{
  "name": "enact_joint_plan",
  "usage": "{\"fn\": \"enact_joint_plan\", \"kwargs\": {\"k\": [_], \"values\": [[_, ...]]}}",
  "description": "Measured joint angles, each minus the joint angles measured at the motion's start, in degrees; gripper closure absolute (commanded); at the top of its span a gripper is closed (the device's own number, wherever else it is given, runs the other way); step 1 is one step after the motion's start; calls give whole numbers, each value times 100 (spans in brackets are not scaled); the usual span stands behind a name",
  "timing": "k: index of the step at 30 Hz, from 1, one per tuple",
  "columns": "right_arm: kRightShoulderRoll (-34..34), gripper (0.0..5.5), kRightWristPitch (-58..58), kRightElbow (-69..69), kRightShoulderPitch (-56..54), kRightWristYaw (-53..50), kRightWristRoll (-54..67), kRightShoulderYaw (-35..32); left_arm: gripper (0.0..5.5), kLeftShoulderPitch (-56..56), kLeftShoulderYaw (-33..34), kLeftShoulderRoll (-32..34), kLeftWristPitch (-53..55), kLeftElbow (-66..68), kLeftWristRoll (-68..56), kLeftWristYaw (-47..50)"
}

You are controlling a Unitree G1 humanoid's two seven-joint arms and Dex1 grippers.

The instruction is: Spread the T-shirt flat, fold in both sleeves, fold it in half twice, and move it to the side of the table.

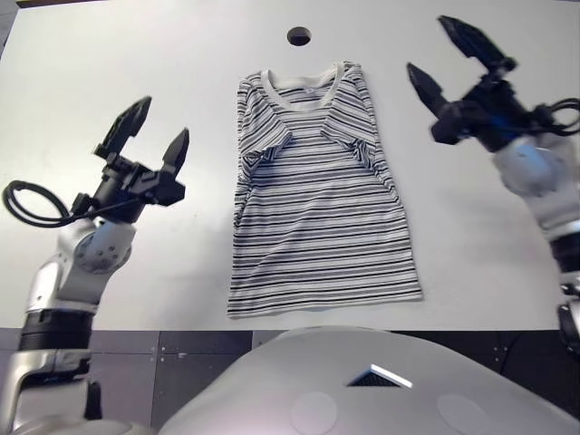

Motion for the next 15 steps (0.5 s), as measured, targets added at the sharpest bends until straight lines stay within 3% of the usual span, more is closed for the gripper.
{"fn": "enact_joint_plan", "kwargs": {"k": [4, 8, 11, 15], "values": [[-1341, 248, -209, -356, 1942, 1189, 131, -263, 156, 1187, 33, 518, -107, -364, -339, -1149], [-2060, 248, 39, -734, 3170, 1656, -779, -686, 156, 2481, 443, 1004, 61, -720, -631, -2150], [-2206, 248, 15, -1244, 3384, 2073, -939, -751, 156, 3046, 863, 1339, 158, -1074, -815, -2816], [-2133, 248, -286, -1464, 2616, 2883, -1128, -291, 156, 3253, 1005, 1660, 188, -1637, -862, -3710]]}}
